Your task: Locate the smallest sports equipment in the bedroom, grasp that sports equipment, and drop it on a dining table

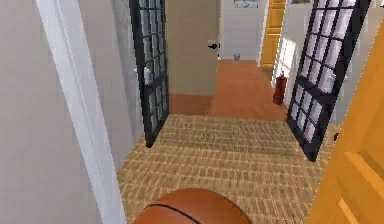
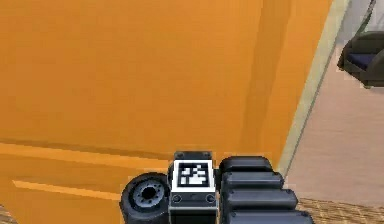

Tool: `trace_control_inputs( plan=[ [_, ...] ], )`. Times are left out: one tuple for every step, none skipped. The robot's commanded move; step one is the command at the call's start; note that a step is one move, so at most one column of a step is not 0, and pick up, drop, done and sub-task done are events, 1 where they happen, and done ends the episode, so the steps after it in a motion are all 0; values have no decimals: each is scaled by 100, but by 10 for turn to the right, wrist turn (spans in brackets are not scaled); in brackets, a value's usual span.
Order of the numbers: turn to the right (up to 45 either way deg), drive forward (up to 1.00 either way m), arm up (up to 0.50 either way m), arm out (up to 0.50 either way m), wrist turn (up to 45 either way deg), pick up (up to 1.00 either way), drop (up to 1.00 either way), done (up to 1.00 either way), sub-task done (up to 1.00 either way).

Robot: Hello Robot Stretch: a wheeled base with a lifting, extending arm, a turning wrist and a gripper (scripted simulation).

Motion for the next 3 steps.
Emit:
trace_control_inputs(
  plan=[
    [120,0,0,0,0,0,0,0,0],
    [0,90,0,0,0,0,0,0,0],
    [0,100,0,0,0,0,0,0,0]
  ],
)
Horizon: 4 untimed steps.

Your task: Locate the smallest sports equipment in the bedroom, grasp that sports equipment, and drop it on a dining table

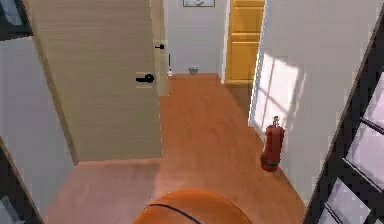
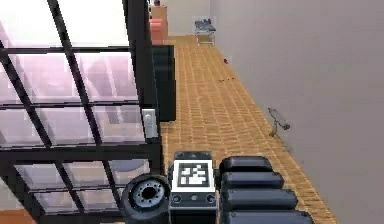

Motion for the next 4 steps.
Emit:
trace_control_inputs(
  plan=[
    [0,100,0,0,0,0,0,0,0],
    [30,0,0,0,0,0,0,0,0],
    [0,90,0,0,0,0,0,0,0],
    [180,0,0,0,0,0,0,0,0]
  ],
)
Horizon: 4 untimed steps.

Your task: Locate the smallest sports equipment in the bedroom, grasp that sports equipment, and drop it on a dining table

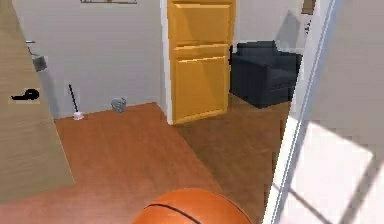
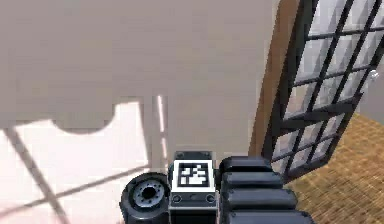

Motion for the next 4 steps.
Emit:
trace_control_inputs(
  plan=[
    [0,100,0,0,0,0,0,0,0],
    [90,0,0,0,0,0,0,0,0],
    [0,30,0,0,0,0,0,0,0],
    [450,0,0,0,0,0,0,0,0]
  ],
)
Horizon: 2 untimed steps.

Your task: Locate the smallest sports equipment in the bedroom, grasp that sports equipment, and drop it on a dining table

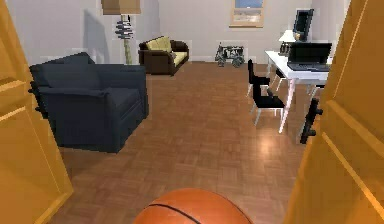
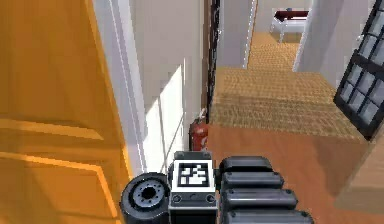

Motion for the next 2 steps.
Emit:
trace_control_inputs(
  plan=[
    [60,0,0,0,0,0,0,0,0],
    [0,100,0,0,0,0,0,0,0]
  ],
)
